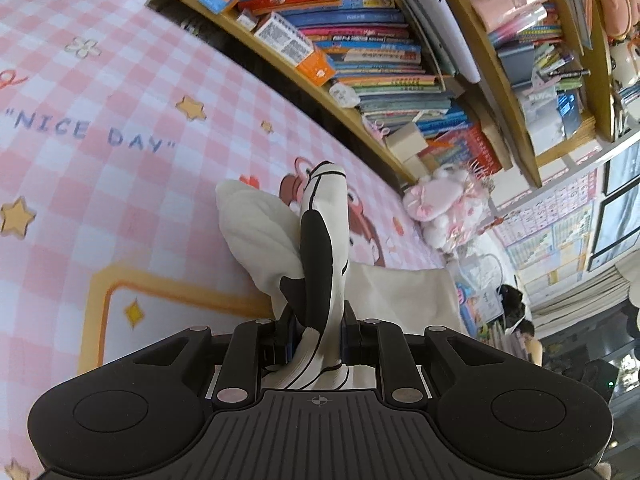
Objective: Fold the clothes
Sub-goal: 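Carry the folded shirt with both grippers toward the bookshelf edge of the mat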
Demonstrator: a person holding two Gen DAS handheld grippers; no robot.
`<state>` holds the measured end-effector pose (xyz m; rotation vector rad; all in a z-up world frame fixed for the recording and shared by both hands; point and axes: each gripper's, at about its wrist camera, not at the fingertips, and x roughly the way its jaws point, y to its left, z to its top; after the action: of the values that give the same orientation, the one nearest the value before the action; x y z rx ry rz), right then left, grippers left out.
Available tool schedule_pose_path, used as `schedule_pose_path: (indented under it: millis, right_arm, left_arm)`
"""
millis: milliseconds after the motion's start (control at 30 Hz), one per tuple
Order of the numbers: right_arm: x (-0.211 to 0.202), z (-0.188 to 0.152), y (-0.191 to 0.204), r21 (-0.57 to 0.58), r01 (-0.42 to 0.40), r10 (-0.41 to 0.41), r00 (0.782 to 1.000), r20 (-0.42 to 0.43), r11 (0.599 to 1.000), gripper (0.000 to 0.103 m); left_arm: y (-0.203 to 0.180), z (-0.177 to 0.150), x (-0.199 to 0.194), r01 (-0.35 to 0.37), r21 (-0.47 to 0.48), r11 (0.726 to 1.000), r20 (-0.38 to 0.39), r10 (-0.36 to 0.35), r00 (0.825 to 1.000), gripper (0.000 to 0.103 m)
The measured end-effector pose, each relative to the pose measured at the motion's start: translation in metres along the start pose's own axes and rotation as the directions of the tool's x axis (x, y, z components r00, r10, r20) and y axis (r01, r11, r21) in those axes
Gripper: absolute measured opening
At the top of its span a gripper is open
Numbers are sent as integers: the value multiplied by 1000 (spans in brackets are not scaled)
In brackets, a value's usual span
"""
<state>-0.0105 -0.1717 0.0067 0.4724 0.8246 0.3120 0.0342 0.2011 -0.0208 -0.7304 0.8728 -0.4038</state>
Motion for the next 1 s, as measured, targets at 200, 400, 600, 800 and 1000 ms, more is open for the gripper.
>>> schedule_pose_path:
  millis: [200,400,600,800,1000]
  right_arm:
    - [11,27,-3,0,-19,19,1000,10,1000,22]
    - [31,65,-13,-25,-50,50,999,16,998,22]
    - [66,108,-24,-24,-85,86,996,16,996,21]
    - [103,152,-37,-33,-105,106,994,33,994,21]
    - [137,188,-50,-13,-131,131,990,46,991,21]
  left_arm:
    - [-4,22,12,13,-3,1000,29,-13,1000,18]
    - [-10,52,36,0,-7,1000,55,1,998,18]
    - [-12,93,65,-19,-16,1000,86,21,996,18]
    - [-15,131,97,-40,3,999,107,40,993,18]
    - [-11,160,125,-45,1,999,126,44,991,18]
